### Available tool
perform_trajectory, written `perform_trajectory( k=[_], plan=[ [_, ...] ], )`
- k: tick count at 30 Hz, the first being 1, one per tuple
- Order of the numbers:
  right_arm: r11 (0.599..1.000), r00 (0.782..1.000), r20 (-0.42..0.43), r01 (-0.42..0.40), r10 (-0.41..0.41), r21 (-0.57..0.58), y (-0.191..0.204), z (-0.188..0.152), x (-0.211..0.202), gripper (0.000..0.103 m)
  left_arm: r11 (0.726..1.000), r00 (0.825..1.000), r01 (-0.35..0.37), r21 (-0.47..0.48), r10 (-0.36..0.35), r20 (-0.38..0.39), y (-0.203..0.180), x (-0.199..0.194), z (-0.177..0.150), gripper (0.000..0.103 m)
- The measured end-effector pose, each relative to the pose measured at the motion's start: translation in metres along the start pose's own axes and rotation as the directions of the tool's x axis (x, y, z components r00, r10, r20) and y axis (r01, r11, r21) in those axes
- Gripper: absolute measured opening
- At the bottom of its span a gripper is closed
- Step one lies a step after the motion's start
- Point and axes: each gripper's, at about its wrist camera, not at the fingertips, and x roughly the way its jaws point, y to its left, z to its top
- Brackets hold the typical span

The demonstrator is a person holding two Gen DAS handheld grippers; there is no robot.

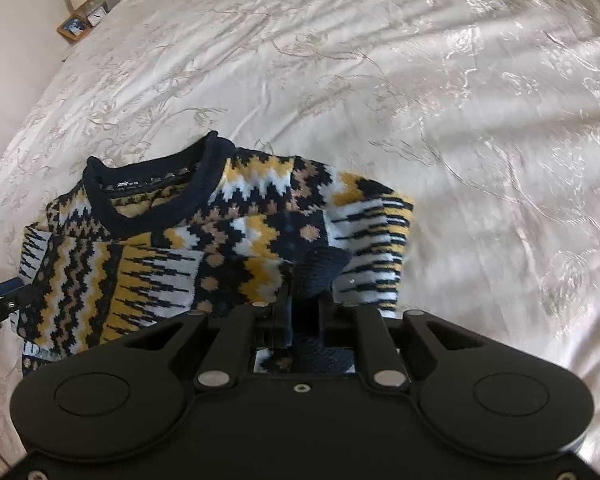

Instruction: Fold small clothes

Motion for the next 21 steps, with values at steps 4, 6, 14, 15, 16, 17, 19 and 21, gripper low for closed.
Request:
perform_trajectory(
  k=[4,6,14,15,16,17,19,21],
  plan=[
    [1.0,1.0,-0.003,0.026,-0.026,0.001,-0.008,0.0,0.007,0.028,0.993,0.988,-0.122,-0.006,0.12,-0.095,0.023,0.027,-0.011,0.06],
    [0.999,0.999,-0.018,0.037,-0.037,0.002,-0.015,-0.001,0.012,0.038,0.991,0.987,-0.12,-0.067,0.112,-0.113,0.042,0.03,-0.017,0.065],
    [0.992,0.993,0.009,0.12,-0.12,0.029,-0.027,-0.01,0.009,0.075,0.989,0.992,-0.116,-0.087,0.11,-0.067,0.048,0.002,-0.013,0.064],
    [0.991,0.991,0.029,0.13,-0.131,0.039,-0.027,-0.011,0.004,0.075,0.99,0.993,-0.113,-0.09,0.109,-0.046,0.046,-0.003,-0.01,0.064],
    [0.989,0.989,0.053,0.138,-0.141,0.043,-0.027,-0.012,-0.002,0.075,0.991,0.994,-0.106,-0.087,0.104,-0.026,0.043,-0.009,-0.008,0.064],
    [0.989,0.987,0.074,0.142,-0.144,0.038,-0.024,-0.014,-0.008,0.075,0.992,0.996,-0.094,-0.079,0.095,-0.003,0.038,-0.015,-0.006,0.064],
    [0.991,0.985,0.112,0.133,-0.134,0.013,-0.017,-0.017,-0.017,0.075,0.996,0.997,-0.071,-0.056,0.072,0.023,0.025,-0.017,-0.002,0.064],
    [0.993,0.983,0.146,0.114,-0.11,-0.024,-0.006,-0.021,-0.022,0.075,0.999,0.999,-0.033,-0.029,0.034,0.026,0.012,-0.014,-0.001,0.064]
  ],
)
